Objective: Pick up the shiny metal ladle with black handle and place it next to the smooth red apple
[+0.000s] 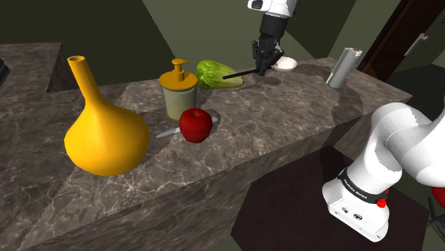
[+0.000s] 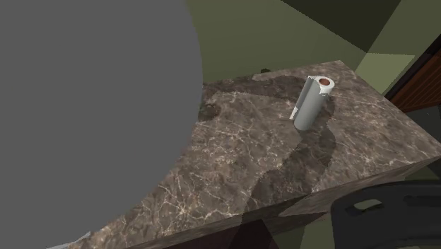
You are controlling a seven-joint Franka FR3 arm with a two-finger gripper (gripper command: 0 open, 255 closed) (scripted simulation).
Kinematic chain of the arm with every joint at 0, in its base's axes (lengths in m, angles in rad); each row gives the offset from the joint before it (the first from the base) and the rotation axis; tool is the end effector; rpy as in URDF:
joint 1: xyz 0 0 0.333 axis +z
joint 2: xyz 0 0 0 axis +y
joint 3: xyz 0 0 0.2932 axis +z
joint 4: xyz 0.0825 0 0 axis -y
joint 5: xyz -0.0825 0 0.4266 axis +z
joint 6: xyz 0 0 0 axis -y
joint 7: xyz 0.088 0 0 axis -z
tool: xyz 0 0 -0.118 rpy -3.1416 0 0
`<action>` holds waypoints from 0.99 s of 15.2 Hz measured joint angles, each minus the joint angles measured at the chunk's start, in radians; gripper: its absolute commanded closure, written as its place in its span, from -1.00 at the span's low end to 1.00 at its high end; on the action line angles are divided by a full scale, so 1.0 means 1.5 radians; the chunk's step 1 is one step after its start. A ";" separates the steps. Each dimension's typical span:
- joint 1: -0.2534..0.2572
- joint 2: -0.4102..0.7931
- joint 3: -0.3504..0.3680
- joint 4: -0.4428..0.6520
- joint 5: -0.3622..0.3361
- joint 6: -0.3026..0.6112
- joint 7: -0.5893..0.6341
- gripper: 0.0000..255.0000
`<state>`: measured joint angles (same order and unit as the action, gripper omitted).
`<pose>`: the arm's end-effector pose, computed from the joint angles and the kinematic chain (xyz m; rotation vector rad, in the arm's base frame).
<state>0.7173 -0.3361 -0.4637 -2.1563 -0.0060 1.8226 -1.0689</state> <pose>0.4950 0.1177 0.4754 -2.3417 -1.8724 -0.0400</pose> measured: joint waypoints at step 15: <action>0.052 0.143 0.033 0.053 0.073 0.084 0.043 1.00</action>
<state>0.7949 -0.1210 -0.4147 -2.0769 0.1041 1.9485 -1.0042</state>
